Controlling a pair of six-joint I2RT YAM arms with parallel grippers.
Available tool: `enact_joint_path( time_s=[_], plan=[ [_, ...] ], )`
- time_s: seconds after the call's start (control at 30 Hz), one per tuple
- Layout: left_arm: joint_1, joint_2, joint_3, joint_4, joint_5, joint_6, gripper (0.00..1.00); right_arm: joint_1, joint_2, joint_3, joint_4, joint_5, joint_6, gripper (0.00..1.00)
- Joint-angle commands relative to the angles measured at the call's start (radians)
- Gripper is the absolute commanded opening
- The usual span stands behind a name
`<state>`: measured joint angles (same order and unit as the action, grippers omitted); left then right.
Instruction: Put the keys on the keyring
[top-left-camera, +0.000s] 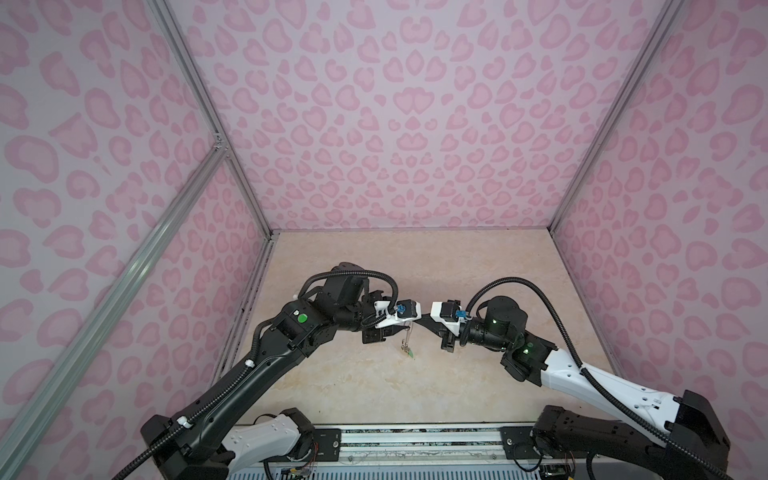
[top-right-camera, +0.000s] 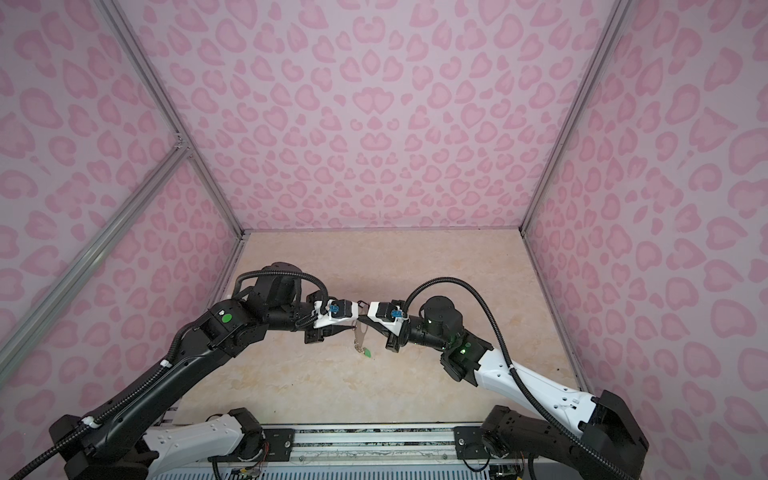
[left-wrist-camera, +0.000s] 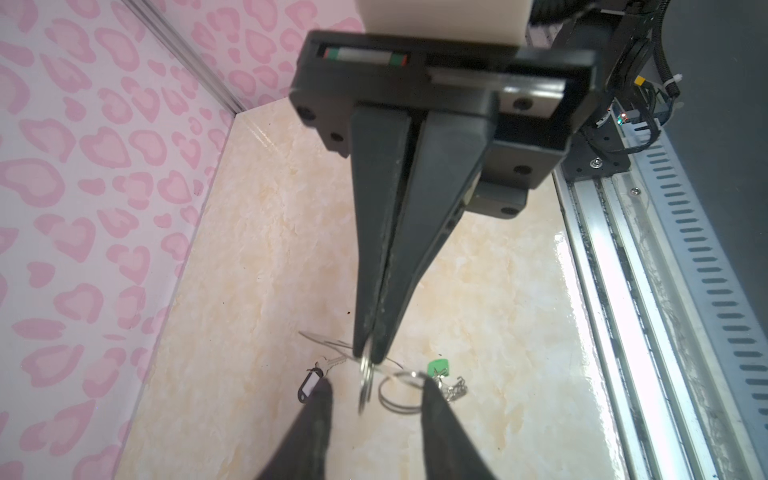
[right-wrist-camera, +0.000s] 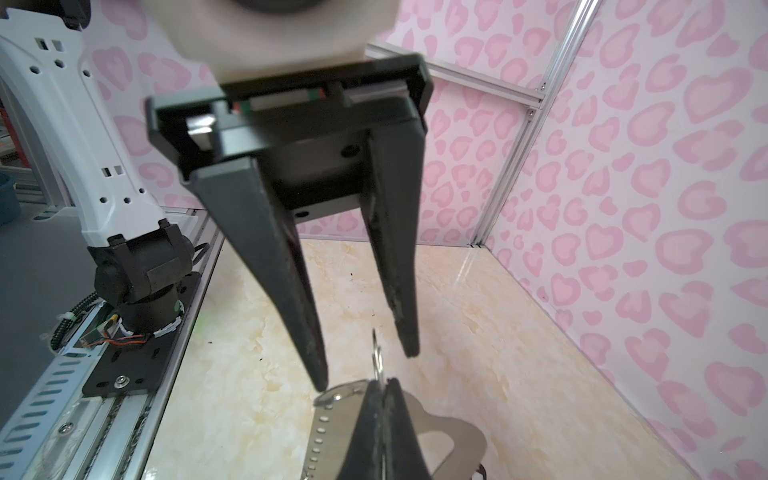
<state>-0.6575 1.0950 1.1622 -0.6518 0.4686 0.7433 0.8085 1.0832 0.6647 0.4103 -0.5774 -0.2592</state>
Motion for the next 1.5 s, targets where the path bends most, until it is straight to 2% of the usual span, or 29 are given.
enact_joint_path(
  time_s=[0.0,0.07,0.27,0.5,0.9,1.07,1.27,1.33,1.47],
  plan=[
    [0.085,-0.055,-0.085,0.207,0.160,-0.111,0.47,-0.002,0.001,-0.032,0.140,-0.024,0.055,0.00],
    [0.116,-0.088,-0.147,0.305,0.223,-0.160,0.45,-0.009,0.003,-0.050,0.193,-0.048,0.074,0.00],
    [0.133,-0.110,-0.214,0.413,0.341,-0.223,0.24,-0.023,0.012,-0.058,0.245,-0.071,0.109,0.00],
    [0.133,-0.105,-0.251,0.467,0.402,-0.252,0.24,-0.024,0.021,-0.042,0.240,-0.082,0.117,0.00],
    [0.133,-0.093,-0.254,0.480,0.424,-0.254,0.20,-0.023,0.040,-0.022,0.252,-0.105,0.131,0.00],
    [0.131,-0.084,-0.243,0.490,0.427,-0.253,0.16,-0.023,0.044,-0.022,0.247,-0.123,0.136,0.00],
    [0.130,-0.077,-0.230,0.482,0.426,-0.237,0.04,-0.023,0.044,-0.021,0.240,-0.127,0.134,0.00],
    [0.129,-0.078,-0.224,0.474,0.422,-0.223,0.03,-0.023,0.041,-0.022,0.227,-0.116,0.129,0.00],
    [0.116,-0.095,-0.215,0.435,0.344,-0.144,0.03,-0.026,0.004,-0.026,0.118,-0.016,0.059,0.21]
  ],
)
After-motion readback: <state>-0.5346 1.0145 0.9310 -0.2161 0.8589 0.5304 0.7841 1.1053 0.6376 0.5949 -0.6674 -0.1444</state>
